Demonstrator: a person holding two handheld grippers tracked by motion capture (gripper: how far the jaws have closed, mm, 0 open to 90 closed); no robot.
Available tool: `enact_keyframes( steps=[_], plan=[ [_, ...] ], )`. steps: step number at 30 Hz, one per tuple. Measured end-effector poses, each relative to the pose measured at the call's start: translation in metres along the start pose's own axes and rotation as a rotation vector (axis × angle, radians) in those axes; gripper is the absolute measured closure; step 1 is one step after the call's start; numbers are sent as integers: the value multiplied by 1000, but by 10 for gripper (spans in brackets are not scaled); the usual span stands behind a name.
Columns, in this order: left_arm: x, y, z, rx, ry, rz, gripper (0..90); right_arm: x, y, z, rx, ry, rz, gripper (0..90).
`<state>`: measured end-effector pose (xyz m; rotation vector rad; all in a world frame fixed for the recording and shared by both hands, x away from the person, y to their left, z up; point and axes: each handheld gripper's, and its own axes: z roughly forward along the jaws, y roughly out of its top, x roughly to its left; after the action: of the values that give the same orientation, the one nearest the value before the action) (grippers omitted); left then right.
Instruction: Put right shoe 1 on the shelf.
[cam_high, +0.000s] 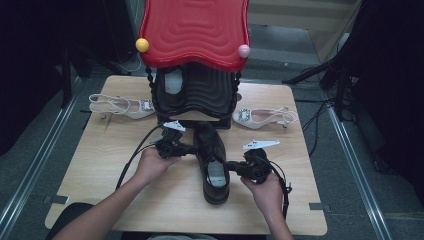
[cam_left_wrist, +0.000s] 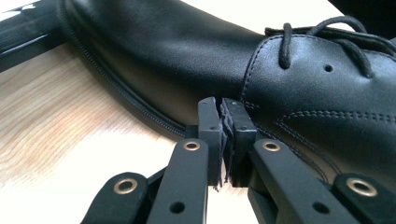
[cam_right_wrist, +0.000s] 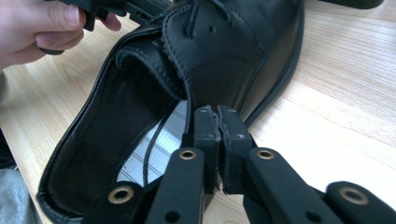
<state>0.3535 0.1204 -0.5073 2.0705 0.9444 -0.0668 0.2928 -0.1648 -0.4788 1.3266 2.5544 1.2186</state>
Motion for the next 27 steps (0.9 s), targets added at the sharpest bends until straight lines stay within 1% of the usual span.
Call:
enact_keyframes(
  steps=[3,4,5,6,7,8,9,10,11,12,13,15,16,17,18,19,20,21,23,25,27],
  plan=[
    [0,1,1,-1,1,-1,861,-1,0,0,0,-5,2,859],
    [0,1,1,2,1,-1,847,-3,0,-1,-1,-5,12,837],
    [1,1,-1,6,3,-1,847,-3,0,-1,-1,-5,12,837],
    [3,2,-3,9,-5,2,824,-4,0,-2,-5,-8,14,825],
    [4,2,-8,4,-26,-5,748,-4,1,-5,-19,-1,27,796],
    [4,2,-8,4,-26,-5,709,-3,2,-8,-25,-13,28,784],
    [4,3,-10,9,-33,2,709,-3,2,-8,-25,-13,28,784],
    [2,4,-13,18,-33,15,681,-2,3,-11,-36,-15,33,771],
    [-2,6,-18,28,-32,45,633,0,6,-16,-56,-14,44,729],
    [-2,6,-18,28,-32,45,616,1,8,-19,-60,-14,51,702],
    [-4,7,-21,32,-34,51,616,1,8,-19,-60,-14,51,702],
    [-7,9,-27,28,-44,56,586,5,10,-22,-69,-13,67,665],
    [-8,11,-33,23,-49,62,566,9,11,-24,-68,-9,69,642],
    [-8,11,-33,23,-49,62,558,9,11,-24,-68,-9,69,642],
    [-8,12,-36,21,-55,64,551,15,13,-23,-53,-4,56,628],
    [-9,13,-39,15,-54,63,551,15,13,-23,-53,-4,56,628],
    [-8,15,-43,2,-52,61,548,19,14,-22,-42,-5,49,619],
    [-8,16,-46,0,-54,62,543,24,15,-20,-29,-10,38,619],
    [-7,17,-49,4,-57,52,523,28,16,-17,-19,-8,25,612],
    [-6,19,-55,11,-51,63,511,37,17,-13,-4,2,26,599],
    [-6,20,-57,13,-46,67,511,39,18,-12,1,7,30,599]
  ],
)
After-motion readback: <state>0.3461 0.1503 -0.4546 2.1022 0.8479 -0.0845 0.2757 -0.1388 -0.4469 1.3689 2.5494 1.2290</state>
